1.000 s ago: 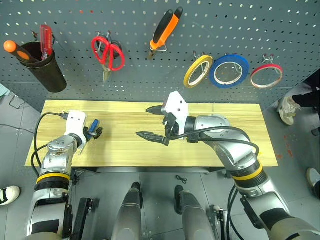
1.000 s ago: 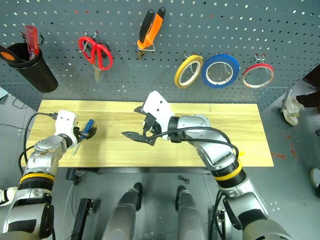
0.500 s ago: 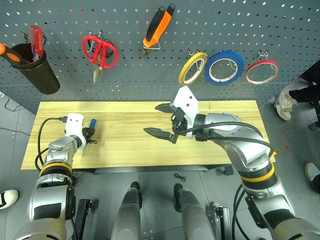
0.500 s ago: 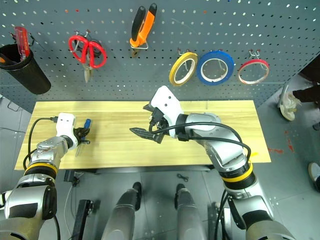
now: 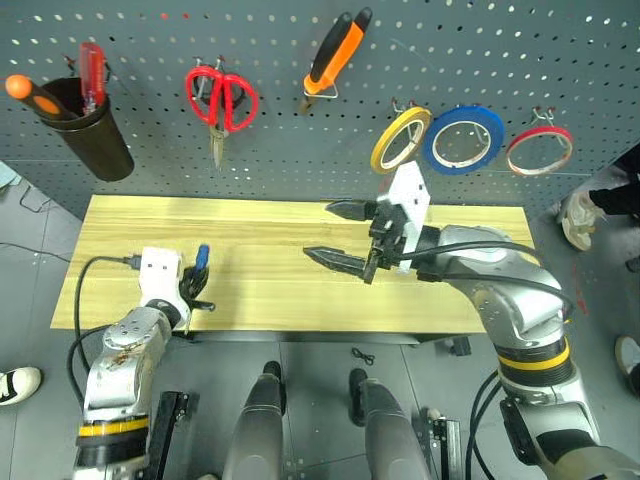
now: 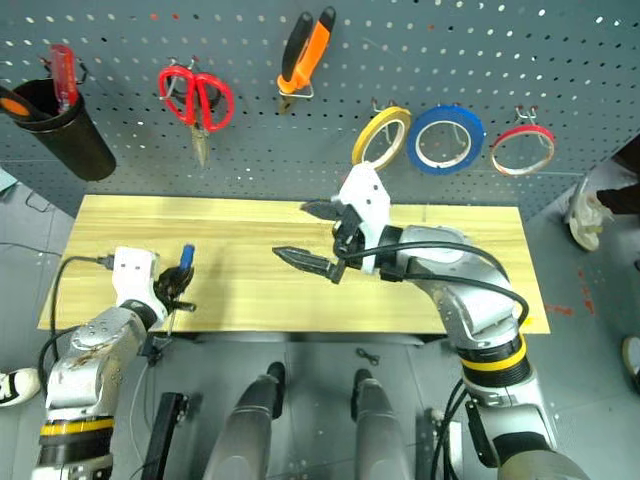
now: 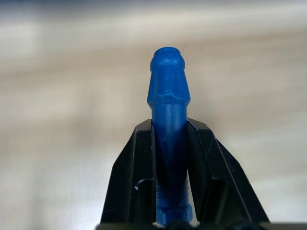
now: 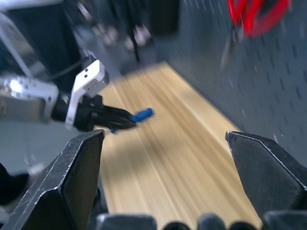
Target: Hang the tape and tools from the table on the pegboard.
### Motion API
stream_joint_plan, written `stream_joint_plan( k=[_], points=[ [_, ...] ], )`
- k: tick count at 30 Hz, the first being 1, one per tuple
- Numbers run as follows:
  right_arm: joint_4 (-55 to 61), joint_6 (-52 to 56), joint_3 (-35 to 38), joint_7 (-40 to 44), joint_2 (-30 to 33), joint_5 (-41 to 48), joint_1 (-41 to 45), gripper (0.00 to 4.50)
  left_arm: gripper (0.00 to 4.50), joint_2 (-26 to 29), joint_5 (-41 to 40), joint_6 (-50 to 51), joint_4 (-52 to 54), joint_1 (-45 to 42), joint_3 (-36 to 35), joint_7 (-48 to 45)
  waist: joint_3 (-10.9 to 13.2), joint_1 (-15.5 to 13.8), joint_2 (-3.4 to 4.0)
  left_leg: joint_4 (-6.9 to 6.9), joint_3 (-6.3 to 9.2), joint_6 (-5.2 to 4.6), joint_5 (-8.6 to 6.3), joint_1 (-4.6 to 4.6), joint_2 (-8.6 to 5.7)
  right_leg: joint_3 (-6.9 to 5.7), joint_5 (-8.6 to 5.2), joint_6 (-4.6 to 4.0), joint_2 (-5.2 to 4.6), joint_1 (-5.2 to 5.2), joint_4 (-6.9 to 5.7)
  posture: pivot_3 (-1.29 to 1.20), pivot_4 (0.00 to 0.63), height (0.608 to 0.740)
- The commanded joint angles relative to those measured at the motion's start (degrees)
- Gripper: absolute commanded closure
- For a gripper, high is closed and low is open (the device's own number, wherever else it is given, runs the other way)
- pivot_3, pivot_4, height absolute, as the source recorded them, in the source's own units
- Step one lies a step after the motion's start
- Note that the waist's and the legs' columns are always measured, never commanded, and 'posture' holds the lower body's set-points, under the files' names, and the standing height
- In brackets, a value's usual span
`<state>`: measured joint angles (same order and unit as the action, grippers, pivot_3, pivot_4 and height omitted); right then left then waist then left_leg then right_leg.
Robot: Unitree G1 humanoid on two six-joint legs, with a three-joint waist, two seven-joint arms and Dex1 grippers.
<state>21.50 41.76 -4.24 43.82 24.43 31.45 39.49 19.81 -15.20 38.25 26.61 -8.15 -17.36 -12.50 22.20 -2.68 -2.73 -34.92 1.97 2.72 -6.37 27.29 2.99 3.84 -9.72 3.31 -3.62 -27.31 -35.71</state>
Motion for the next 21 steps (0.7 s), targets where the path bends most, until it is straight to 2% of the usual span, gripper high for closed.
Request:
stream_joint_plan(
  k=[1,4,8,12,15,21],
  points=[
    [1.98,0.02,4.67,0.01,-0.21,4.90,2.87,0.00,4.09,0.28,0.99,2.03,15.29,1.22,-2.35,4.81,-0.07,-0.15,-0.01,0.00,0.00,0.01,0.00,0.00,0.00,0.00,0.05,-0.01,0.01,0.02,0.06,0.24,0.328,0.740],
    [1.41,1.19,7.93,-2.51,-1.94,9.38,6.06,0.00,4.09,3.95,5.05,2.56,22.32,-1.17,-1.43,6.94,-0.19,-0.27,-0.01,0.03,0.00,0.00,0.02,-0.02,0.02,0.02,0.11,-0.09,0.09,0.04,0.19,0.27,0.302,0.740],
    [-0.60,2.28,11.89,-6.38,-4.79,14.96,11.68,0.00,4.09,9.30,10.56,3.69,23.80,-12.77,1.74,9.94,-0.38,-1.30,0.02,0.03,0.01,-0.07,0.08,0.01,0.02,0.01,0.14,-0.03,0.12,0.04,0.22,0.29,0.293,0.740],
    [-3.25,0.92,12.53,-9.03,-6.63,15.79,16.03,0.00,4.09,12.72,15.16,1.26,16.87,-25.35,4.27,11.55,-0.98,-1.84,-0.11,0.05,0.00,-0.08,0.09,0.04,0.00,0.01,0.22,0.08,0.12,0.19,0.54,0.28,0.272,0.740],
    [-5.18,0.05,12.12,-9.65,-6.78,15.33,19.06,0.00,4.09,15.32,17.75,-2.64,7.95,-35.03,3.33,12.88,-1.18,-2.23,-0.27,0.09,0.00,-0.09,0.09,0.06,0.00,0.01,0.25,0.10,0.12,0.21,0.66,0.28,0.272,0.740],
    [-7.14,0.32,11.96,-11.39,-7.51,15.70,21.78,0.00,4.09,16.10,18.74,-13.56,-8.16,-45.50,2.87,13.21,-1.24,-2.51,-0.29,0.18,0.00,-0.09,0.10,0.06,0.01,-0.01,0.43,-0.19,0.12,0.20,0.66,0.26,0.260,0.740]
  ],
)
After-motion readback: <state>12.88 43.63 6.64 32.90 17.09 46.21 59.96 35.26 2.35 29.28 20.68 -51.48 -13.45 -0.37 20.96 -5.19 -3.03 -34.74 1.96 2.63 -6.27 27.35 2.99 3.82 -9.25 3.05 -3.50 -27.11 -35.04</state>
